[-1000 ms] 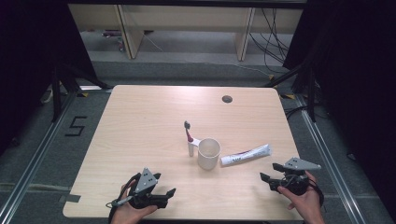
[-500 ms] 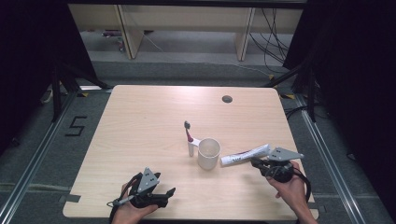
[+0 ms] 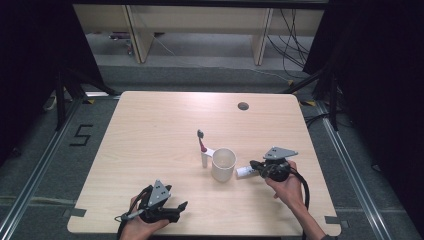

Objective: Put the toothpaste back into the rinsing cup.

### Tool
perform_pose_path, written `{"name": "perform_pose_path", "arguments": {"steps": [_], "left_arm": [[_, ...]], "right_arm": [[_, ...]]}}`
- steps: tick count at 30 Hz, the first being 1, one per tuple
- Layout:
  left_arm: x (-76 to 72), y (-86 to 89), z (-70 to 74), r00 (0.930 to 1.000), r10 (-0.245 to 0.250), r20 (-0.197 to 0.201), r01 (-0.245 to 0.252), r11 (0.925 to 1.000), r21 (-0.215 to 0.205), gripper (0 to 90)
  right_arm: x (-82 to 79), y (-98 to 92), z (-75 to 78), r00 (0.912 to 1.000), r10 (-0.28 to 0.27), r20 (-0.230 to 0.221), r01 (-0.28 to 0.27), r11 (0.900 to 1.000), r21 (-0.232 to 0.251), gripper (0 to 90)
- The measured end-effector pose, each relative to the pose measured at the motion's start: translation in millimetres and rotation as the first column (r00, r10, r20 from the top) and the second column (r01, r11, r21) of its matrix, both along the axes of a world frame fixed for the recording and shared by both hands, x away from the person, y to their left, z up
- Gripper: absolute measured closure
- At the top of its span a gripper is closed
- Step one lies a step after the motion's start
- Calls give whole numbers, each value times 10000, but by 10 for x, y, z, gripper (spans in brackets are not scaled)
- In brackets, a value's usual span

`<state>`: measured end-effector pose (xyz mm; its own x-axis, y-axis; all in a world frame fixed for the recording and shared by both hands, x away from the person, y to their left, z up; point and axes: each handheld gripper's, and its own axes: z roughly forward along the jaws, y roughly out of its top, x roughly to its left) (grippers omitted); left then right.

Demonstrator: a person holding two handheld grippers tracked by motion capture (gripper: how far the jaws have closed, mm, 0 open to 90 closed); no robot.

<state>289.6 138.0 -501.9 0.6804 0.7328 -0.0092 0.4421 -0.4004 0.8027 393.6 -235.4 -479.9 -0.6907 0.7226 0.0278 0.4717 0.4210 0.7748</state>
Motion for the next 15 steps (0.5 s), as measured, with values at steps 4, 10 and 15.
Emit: {"name": "perform_pose_path", "arguments": {"steps": [4,10,15], "left_arm": [[3,-4,2,10000,-26,36,26,10000,-18,235],[-15,2,-2,9999,-49,89,49,10000,18,236],[-27,1,3,10000,-38,91,38,10000,41,236]], "right_arm": [[57,107,7,9999,139,91,-138,9998,-120,900],[138,240,-43,9996,235,-132,-238,9994,-260,900],[181,299,-94,9993,327,-181,-337,9977,-583,900]]}}
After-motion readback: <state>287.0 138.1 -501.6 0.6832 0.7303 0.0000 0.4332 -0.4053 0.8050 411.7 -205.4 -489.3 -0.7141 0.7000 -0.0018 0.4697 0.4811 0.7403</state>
